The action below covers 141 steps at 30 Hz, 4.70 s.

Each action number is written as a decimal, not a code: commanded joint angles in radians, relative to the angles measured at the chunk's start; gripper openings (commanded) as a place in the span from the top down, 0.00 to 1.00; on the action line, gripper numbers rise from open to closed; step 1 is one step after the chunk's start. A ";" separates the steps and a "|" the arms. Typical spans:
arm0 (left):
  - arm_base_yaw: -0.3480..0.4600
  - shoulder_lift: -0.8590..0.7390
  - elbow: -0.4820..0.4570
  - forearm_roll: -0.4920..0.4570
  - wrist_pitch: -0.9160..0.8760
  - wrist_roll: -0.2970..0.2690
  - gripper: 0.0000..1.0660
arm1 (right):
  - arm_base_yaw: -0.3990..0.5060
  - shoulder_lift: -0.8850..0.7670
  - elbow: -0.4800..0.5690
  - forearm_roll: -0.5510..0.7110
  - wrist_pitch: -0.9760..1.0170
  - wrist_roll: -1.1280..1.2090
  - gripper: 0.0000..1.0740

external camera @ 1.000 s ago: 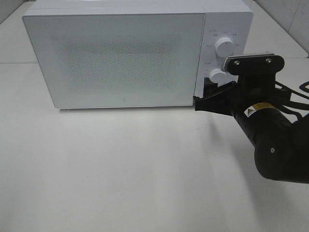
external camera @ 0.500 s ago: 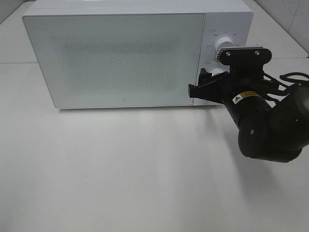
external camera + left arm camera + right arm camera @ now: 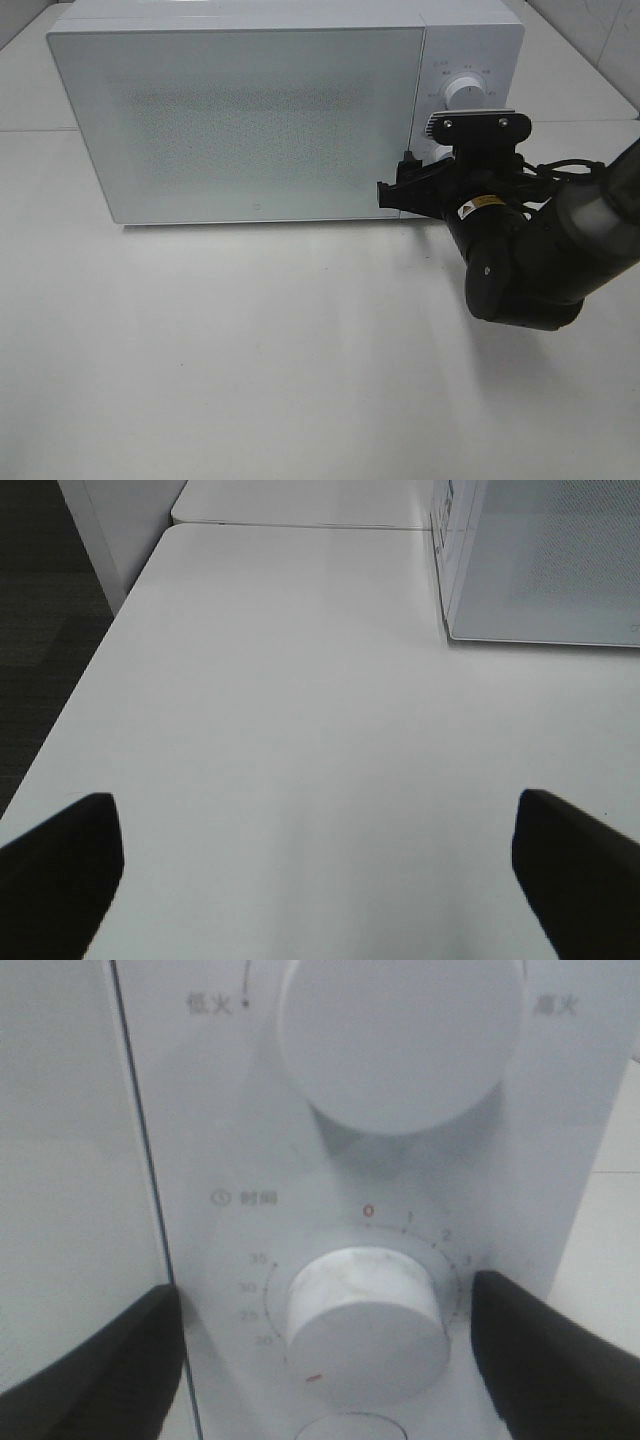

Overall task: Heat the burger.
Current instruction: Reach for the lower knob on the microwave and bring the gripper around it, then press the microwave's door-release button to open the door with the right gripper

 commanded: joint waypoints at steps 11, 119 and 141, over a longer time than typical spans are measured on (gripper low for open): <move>0.002 -0.015 0.000 -0.001 0.001 0.000 0.08 | -0.007 -0.011 -0.017 0.010 -0.051 0.002 0.30; 0.002 -0.015 0.000 -0.001 0.001 0.000 0.08 | -0.006 -0.037 -0.017 0.035 -0.229 1.394 0.47; 0.002 -0.015 0.000 -0.001 0.001 0.000 0.08 | 0.020 -0.155 0.078 -0.055 -0.117 1.193 0.31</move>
